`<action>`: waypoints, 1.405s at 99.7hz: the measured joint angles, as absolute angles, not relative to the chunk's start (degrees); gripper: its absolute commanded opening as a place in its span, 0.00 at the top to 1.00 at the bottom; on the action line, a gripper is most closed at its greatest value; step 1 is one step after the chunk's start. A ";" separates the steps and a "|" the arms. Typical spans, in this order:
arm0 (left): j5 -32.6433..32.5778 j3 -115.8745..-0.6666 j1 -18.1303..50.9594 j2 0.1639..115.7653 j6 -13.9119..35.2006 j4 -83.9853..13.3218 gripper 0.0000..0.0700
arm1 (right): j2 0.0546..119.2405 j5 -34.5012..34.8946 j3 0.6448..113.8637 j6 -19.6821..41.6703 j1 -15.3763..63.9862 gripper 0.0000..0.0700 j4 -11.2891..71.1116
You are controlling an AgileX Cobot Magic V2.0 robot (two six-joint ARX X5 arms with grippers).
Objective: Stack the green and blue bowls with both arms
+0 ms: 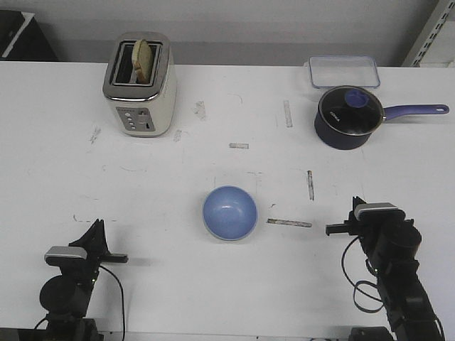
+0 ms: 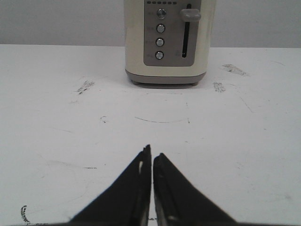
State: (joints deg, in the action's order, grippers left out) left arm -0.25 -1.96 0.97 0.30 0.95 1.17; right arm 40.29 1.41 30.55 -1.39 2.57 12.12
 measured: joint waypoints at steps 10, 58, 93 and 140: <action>-0.25 -1.96 0.97 0.30 0.95 1.17 1.00 | 39.46 1.28 30.50 -1.52 2.57 0.99 12.21; -0.25 -1.96 0.97 0.30 0.95 1.19 1.00 | 17.39 1.23 9.30 -2.57 -3.07 0.99 0.58; -0.21 -1.96 0.97 0.30 0.95 1.30 1.00 | 0.05 1.26 0.84 -2.57 -3.05 0.99 0.38; -0.19 -1.96 0.97 0.30 0.97 2.13 1.00 | 0.14 1.48 0.84 -2.57 -3.05 0.99 0.54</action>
